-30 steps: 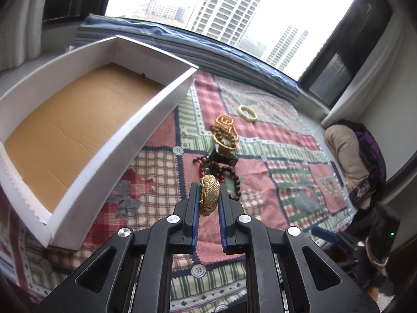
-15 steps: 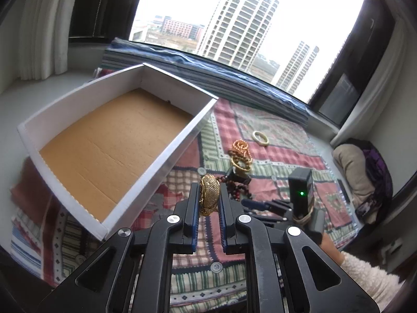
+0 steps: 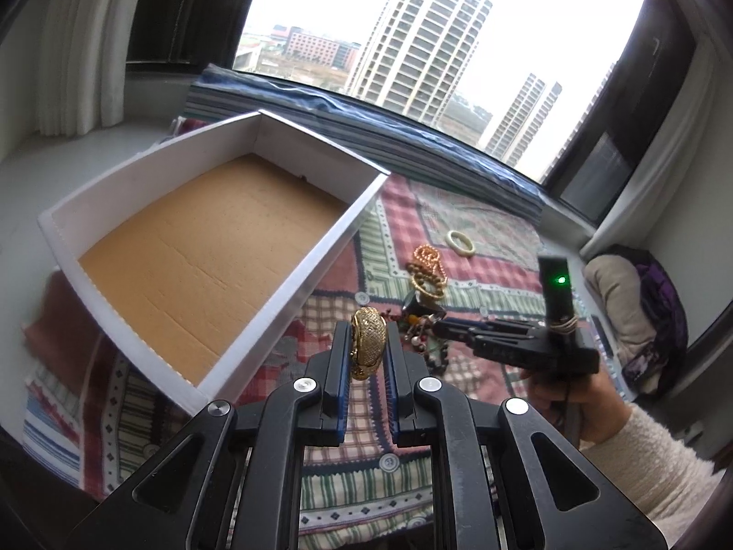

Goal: Organize jewelry
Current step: 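Grasp the silver square charm with the right gripper while the left gripper holds the gold earrings, then carry both held pieces into the white box and open both grippers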

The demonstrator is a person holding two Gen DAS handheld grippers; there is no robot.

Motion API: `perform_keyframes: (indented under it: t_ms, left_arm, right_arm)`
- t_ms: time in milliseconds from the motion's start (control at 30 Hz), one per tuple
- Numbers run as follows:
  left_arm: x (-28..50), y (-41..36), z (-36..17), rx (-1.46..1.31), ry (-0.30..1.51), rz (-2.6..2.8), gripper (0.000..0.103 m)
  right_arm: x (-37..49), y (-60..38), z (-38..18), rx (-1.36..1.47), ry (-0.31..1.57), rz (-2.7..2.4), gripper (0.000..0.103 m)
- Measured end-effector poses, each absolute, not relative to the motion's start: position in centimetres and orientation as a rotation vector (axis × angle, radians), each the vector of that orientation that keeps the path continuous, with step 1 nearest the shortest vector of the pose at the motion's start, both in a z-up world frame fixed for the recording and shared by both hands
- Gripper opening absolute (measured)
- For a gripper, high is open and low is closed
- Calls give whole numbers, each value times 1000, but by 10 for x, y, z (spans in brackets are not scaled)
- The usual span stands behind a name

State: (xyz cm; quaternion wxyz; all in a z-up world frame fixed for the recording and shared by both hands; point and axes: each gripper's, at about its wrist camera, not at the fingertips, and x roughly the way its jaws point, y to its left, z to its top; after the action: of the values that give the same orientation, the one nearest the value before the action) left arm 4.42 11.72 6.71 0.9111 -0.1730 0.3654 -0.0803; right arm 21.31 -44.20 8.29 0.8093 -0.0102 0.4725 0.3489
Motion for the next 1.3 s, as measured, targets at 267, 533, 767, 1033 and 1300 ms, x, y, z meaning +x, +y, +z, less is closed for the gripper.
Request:
perform_keyframes:
  t_ms: [267,533,767,1033,1300]
  left_arm:
    - [47,128,97,-371,737,-197,11]
    - [68,159,144,-309,679,-116,11]
    - [105,197,126,-303,702,-15,11]
    - [143,233,18,-335,880,124,12]
    - [128,234,-19,-265,922,240,71]
  right_arm:
    - [194,-446,170,23,906,820,22]
    - [194,-399,245,24,798,925,22]
    - [217,-317,270,-14,738,994,22]
    - [263,-240,193,-83,867,945,22]
    - [288,-254,145,-24,930,832,44]
